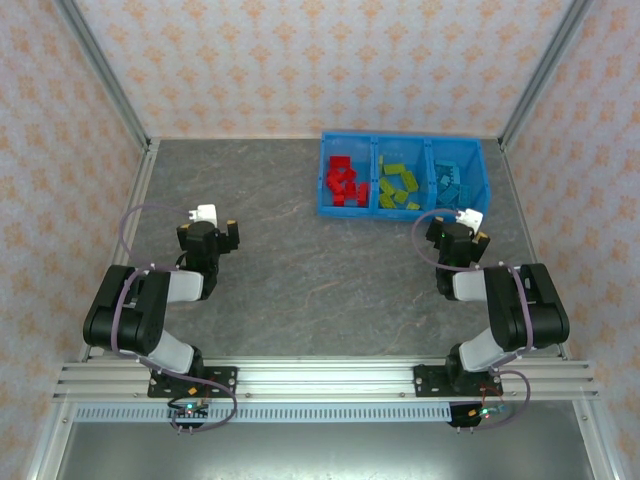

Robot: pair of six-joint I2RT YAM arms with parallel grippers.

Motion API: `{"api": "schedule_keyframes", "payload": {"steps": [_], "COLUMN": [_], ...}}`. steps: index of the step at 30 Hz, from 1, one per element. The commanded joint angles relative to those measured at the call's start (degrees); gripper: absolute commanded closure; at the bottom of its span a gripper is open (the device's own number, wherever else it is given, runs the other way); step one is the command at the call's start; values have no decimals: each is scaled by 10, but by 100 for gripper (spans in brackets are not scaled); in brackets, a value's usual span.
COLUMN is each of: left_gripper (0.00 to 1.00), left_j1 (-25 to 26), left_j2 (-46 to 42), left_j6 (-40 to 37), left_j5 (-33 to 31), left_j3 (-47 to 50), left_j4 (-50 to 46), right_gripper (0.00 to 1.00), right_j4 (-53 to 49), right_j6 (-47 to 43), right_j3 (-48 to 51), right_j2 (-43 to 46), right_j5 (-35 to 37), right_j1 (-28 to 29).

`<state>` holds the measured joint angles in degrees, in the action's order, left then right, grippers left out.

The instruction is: Sort the legos into containers by color

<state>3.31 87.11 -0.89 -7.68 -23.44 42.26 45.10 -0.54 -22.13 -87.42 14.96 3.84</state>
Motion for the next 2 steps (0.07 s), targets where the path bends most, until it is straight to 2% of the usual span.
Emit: {"api": "schedule_keyframes", "payload": {"steps": [1,2], "left_gripper": [0,0], "left_j1": [-2,-2], "left_j2": [-13,-13], "left_j6": [6,6], "left_j5": [2,3], "left_j3": [-11,-11], "left_j4": [2,2], "right_gripper": [1,1], "right_j4": [17,17], "right_j6": [1,1], "right_j3": [-6,-6], "right_j2": [3,2], "right_j5": [-4,-5], "right_j1": [1,1]}}
